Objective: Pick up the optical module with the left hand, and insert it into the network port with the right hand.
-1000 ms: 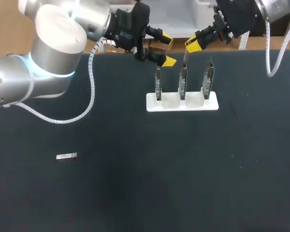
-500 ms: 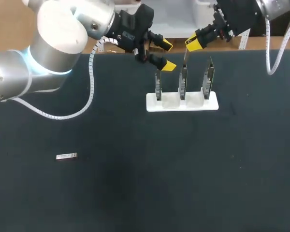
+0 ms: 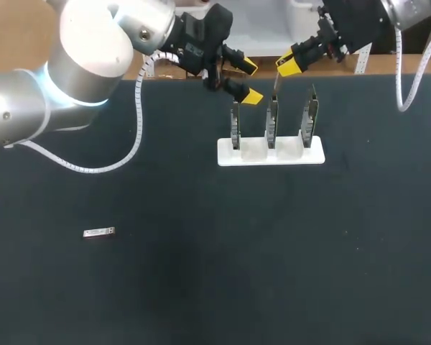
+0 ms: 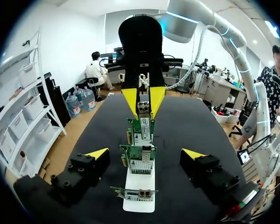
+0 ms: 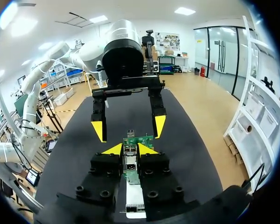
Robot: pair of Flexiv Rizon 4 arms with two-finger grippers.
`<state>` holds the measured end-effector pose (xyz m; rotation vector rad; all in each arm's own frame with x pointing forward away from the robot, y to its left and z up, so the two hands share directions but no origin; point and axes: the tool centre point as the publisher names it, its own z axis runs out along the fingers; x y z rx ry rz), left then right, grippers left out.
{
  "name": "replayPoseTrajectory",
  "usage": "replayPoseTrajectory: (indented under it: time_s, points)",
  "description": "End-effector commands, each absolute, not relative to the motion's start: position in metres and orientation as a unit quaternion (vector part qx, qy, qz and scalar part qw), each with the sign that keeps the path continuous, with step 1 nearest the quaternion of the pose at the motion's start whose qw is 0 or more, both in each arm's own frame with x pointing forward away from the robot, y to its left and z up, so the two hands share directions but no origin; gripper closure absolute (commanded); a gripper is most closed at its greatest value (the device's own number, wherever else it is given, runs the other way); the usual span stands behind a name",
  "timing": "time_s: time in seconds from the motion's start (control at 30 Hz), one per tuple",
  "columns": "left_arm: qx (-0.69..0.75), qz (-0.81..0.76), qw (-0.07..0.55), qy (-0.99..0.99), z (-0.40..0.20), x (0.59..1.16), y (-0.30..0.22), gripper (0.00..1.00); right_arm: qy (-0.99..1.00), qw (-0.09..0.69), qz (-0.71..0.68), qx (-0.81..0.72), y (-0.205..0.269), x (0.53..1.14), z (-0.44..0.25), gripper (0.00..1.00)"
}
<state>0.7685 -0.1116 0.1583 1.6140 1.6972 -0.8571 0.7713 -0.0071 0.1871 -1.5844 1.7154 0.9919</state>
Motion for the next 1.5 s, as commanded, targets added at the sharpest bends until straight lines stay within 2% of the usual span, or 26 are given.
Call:
replayPoseTrajectory:
  time_s: [0.03,0.23,1.5]
  points:
    - [0.615,-0.327,0.316,0.645,0.158,0.769,-0.112,0.00,0.645,0.298,0.374,-0.596,-0.007,0.772,0.187,1.00]
    - [0.622,-0.340,0.343,0.616,0.163,0.767,-0.114,0.00,0.646,0.291,0.367,-0.603,-0.006,0.772,0.186,1.00]
    - [0.622,-0.340,0.343,0.616,0.163,0.767,-0.114,0.00,0.653,0.277,0.324,-0.626,-0.006,0.757,0.193,1.00]
